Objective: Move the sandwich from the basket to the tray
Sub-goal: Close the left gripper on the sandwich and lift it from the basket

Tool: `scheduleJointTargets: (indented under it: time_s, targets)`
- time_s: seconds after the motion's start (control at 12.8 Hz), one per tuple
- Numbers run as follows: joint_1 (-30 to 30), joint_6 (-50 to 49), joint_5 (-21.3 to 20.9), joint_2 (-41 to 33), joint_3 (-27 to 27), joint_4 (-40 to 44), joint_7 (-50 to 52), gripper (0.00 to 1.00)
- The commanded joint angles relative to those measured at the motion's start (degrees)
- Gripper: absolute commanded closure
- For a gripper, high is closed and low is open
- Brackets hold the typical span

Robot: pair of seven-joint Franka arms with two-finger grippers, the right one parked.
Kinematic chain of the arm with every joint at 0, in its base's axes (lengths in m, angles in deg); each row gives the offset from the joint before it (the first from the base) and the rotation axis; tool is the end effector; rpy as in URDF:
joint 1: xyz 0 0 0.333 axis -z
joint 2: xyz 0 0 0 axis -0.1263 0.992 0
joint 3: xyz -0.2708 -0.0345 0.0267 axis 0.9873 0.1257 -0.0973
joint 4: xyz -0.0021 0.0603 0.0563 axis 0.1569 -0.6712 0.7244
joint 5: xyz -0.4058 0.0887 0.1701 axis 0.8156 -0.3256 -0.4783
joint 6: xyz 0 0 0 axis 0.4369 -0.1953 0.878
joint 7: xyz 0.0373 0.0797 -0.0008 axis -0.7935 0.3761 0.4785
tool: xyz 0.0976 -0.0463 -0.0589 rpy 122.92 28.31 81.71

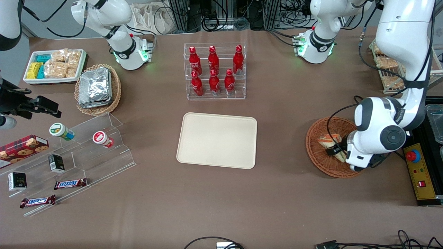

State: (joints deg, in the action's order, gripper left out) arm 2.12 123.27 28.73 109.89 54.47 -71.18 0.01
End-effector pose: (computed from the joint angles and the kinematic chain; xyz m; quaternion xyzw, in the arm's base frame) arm 0.6334 -0.0252 0.1714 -0.9667 -0.2334 0.0995 0.0339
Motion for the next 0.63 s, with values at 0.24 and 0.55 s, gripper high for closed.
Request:
scheduleJointTargets:
  time_s: [0.24, 0.55]
  targets:
    - [-1.28, 3.9, 0.09, 0.36, 0.33, -3.04, 0.78, 0.01]
    - [-1.11, 4.95, 0.18, 0.46, 0.41, -4.09, 0.87, 0.02]
